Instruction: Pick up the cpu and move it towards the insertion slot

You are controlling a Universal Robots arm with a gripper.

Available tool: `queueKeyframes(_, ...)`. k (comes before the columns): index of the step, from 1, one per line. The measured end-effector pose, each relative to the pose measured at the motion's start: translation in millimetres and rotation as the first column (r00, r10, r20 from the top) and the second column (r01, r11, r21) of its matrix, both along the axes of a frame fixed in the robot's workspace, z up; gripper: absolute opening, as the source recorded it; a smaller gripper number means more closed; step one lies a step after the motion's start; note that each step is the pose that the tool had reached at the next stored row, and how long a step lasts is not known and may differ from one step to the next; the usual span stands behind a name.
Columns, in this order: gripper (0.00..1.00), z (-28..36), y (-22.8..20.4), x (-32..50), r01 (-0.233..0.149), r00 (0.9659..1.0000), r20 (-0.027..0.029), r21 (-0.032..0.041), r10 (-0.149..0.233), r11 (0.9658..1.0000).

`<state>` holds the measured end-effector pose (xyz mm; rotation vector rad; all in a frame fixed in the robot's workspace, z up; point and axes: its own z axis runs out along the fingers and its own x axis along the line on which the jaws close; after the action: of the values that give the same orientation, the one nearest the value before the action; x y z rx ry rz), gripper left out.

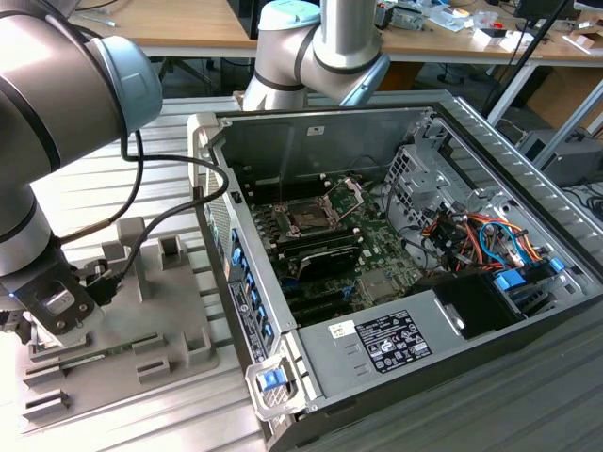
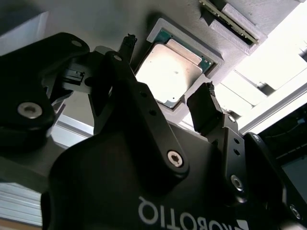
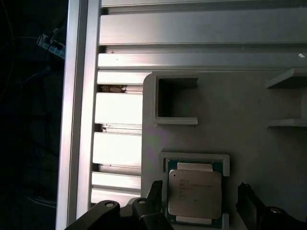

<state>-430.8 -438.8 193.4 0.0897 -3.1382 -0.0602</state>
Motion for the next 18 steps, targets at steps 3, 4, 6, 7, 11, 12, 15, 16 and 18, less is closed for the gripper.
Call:
queueKeyframes(3,0.72,-1.9,0.2,-0.7,0.0,1.0,0.0001,0.0,0.0,1.0)
queueKeyframes(4,0.72,-2.4,0.3,-0.8,0.0,1.0,0.0001,0.0,0.0,1.0)
queueKeyframes(6,0.72,-3.4,0.3,-0.8,0.0,1.0,0.0,0.0,0.0,1.0)
queueKeyframes(7,0.72,-3.9,0.3,-0.8,0.0,1.0,0.0,0.0,0.0,1.0)
queueKeyframes(11,0.72,-5.2,0.4,-0.9,0.0,1.0,-0.0002,-0.0001,0.0,1.0)
queueKeyframes(12,0.72,-5.3,0.3,-0.9,0.0,1.0,-0.0002,-0.0001,0.0,1.0)
queueKeyframes(15,0.72,-5.4,0.3,-0.9,0.0,1.0,-0.0001,-0.0001,0.0,1.0)
queueKeyframes(16,0.72,-5.5,0.3,-0.9,0.0,1.0,0.0,0.0,0.0,1.0)
queueKeyframes(18,0.72,-5.5,0.3,-0.9,0.0,1.0,-0.0001,0.0,0.0,1.0)
